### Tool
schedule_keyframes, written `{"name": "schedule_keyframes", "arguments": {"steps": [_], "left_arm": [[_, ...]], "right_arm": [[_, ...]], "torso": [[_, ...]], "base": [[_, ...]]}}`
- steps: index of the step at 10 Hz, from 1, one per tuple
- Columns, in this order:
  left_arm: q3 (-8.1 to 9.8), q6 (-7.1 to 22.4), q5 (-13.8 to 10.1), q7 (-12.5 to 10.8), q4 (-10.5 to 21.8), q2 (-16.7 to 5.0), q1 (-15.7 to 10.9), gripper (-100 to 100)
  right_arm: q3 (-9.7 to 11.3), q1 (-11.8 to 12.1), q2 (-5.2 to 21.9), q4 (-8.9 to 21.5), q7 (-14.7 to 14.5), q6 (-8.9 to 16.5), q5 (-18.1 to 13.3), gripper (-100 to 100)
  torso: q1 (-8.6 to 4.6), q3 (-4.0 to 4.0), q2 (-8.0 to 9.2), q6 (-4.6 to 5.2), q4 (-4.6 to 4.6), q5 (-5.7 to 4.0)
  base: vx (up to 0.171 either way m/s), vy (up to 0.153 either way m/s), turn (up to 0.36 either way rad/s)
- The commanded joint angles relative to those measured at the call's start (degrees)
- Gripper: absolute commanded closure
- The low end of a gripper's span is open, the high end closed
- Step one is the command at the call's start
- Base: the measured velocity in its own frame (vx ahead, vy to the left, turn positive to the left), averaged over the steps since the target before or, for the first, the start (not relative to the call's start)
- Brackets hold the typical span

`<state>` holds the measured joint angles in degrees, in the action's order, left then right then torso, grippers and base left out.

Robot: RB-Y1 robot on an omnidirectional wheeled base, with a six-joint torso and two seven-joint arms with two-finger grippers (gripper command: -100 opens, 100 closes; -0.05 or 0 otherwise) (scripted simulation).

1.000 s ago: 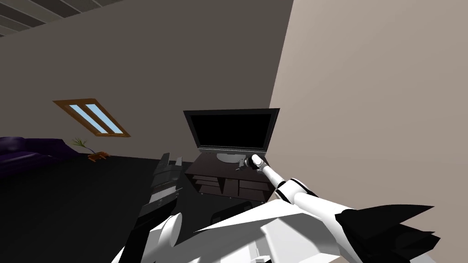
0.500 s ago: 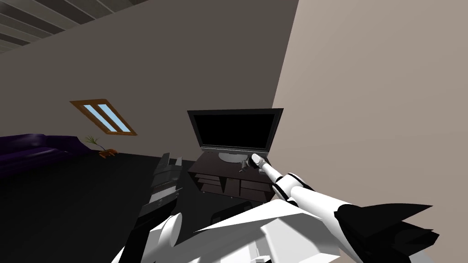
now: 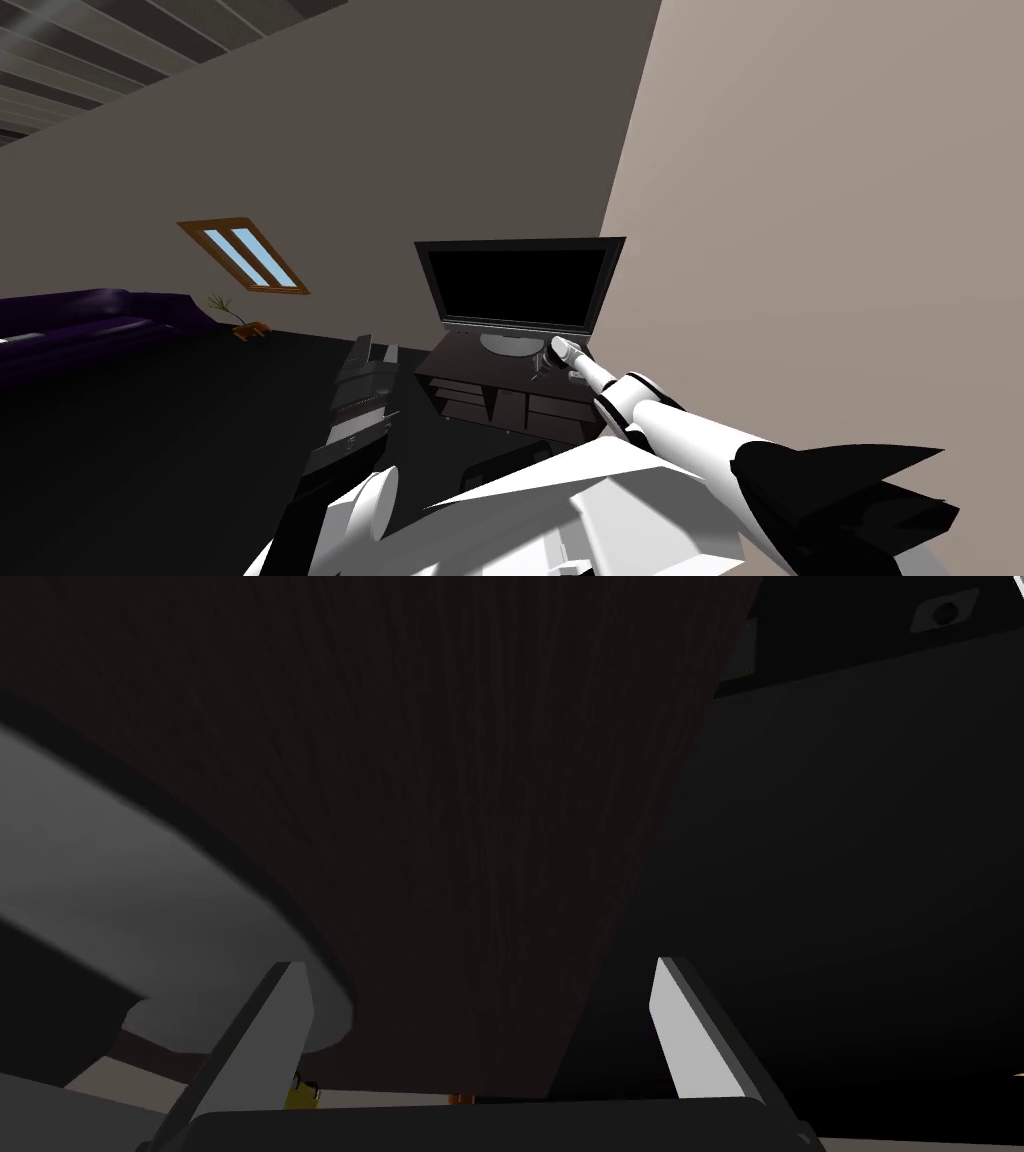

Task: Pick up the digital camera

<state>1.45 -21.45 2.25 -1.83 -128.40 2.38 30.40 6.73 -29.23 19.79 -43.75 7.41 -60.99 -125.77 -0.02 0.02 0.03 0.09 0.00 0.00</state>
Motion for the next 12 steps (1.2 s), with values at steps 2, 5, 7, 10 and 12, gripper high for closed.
{"name": "schedule_keyframes", "arguments": {"steps": [2,5,7,10,12], "left_arm": [[0.00,0.0,0.0,0.0,0.0,0.0,0.0,0],[0.00,0.0,0.0,0.0,0.0,0.0,0.0,0],[0.00,0.0,0.0,0.0,0.0,0.0,0.0,0],[0.01,0.0,0.0,0.0,0.0,0.0,0.0,0],[0.01,0.0,0.0,0.0,0.0,0.0,0.0,0]], "right_arm": [[0.2,-1.7,0.6,3.9,0.0,-0.6,-3.5,-100],[0.6,-3.9,2.2,8.9,0.5,-1.9,-8.6,-100],[0.8,-4.7,3.1,11.2,0.7,-2.6,-11.5,-100],[1.2,-5.6,5.0,14.9,1.0,-3.7,-15.7,-100],[1.3,-5.6,5.8,16.3,1.2,-4.1,-17.4,-100]], "torso": [[-0.02,0.00,0.00,-0.01,0.00,0.00],[-0.08,0.01,0.01,0.01,0.00,-0.02],[-0.15,0.01,0.02,0.01,0.01,-0.03],[-0.25,-0.01,-0.02,0.01,0.00,-0.05],[-0.54,0.07,0.14,0.04,0.02,-0.12]], "base": [[-0.002,-0.013,0.041],[-0.004,-0.027,0.027],[-0.004,-0.050,0.015],[0.000,-0.074,-0.006],[-0.036,-0.118,-0.010]]}}
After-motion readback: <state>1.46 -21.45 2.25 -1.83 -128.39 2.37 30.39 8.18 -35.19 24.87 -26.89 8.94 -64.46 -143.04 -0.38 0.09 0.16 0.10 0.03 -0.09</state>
